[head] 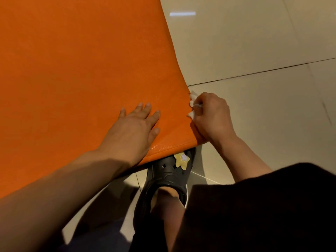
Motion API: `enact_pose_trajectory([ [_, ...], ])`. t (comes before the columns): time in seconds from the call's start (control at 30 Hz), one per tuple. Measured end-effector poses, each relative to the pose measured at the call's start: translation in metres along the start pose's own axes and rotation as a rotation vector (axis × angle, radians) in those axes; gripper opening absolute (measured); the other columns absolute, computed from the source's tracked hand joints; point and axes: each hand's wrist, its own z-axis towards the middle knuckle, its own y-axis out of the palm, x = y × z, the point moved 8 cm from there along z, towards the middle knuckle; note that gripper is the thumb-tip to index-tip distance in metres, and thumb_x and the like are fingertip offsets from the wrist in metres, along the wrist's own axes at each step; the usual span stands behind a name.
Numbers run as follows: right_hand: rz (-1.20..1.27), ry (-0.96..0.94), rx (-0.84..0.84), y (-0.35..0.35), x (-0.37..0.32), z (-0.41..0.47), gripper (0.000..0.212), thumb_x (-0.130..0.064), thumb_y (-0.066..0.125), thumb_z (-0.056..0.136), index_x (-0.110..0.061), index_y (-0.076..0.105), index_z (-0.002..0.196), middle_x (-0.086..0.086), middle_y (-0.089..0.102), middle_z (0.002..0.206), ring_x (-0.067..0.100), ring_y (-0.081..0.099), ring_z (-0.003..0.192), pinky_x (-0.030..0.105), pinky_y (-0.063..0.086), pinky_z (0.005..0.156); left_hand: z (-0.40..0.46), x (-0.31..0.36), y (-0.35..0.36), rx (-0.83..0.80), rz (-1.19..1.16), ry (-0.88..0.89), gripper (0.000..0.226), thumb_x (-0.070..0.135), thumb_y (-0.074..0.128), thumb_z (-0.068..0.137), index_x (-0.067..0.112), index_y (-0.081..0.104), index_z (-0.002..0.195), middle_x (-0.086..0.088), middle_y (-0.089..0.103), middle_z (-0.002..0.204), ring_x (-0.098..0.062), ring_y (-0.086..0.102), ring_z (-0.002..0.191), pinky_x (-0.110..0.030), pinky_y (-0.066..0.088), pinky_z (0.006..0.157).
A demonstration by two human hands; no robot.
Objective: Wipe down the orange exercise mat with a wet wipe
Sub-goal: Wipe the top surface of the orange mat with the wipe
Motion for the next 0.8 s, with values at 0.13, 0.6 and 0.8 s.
enact_pose_trajectory([
  [0.13, 0.007, -0.178, -0.027, 0.016, -0.042, -0.030, 0.019, -0.012, 0.060, 0.091, -0.007, 0.062, 0.109, 0.008, 0.058, 0.104, 0.019, 0.053, 0.091, 0.023, 0.033, 0.073, -0.004, 0.000, 0.008, -0.028, 0.060, -0.007, 0.068, 0.055, 0.019, 0.096, 0.027, -0.005, 0.153, -0.003, -0.012, 0.161, -0.019, -0.010, 0.148, -0.046, -0.002, 0.119],
  [0.6, 0.002, -0.127, -0.098, 0.017, -0.044, -0.056, 0.028, -0.016, 0.059, 0.093, -0.012, 0.055, 0.121, 0.003, 0.051, 0.114, 0.018, 0.048, 0.106, 0.026, 0.036, 0.086, -0.003, -0.002, 0.011, 0.010, -0.036, -0.010, 0.088, 0.066, 0.012, 0.075, 0.029, 0.000, 0.154, 0.000, -0.009, 0.161, -0.016, -0.010, 0.148, -0.045, -0.005, 0.119],
  [0.8, -0.002, 0.030, 0.046, 0.001, 0.003, -0.053, 0.020, -0.015, 0.062, 0.088, -0.010, 0.060, 0.108, 0.001, 0.052, 0.101, 0.016, 0.049, 0.093, 0.022, 0.028, 0.076, -0.001, 0.001, 0.010, 0.008, -0.016, -0.007, 0.078, 0.062, 0.029, 0.089, 0.029, 0.002, 0.154, -0.001, -0.006, 0.162, -0.017, -0.007, 0.148, -0.046, -0.002, 0.119],
])
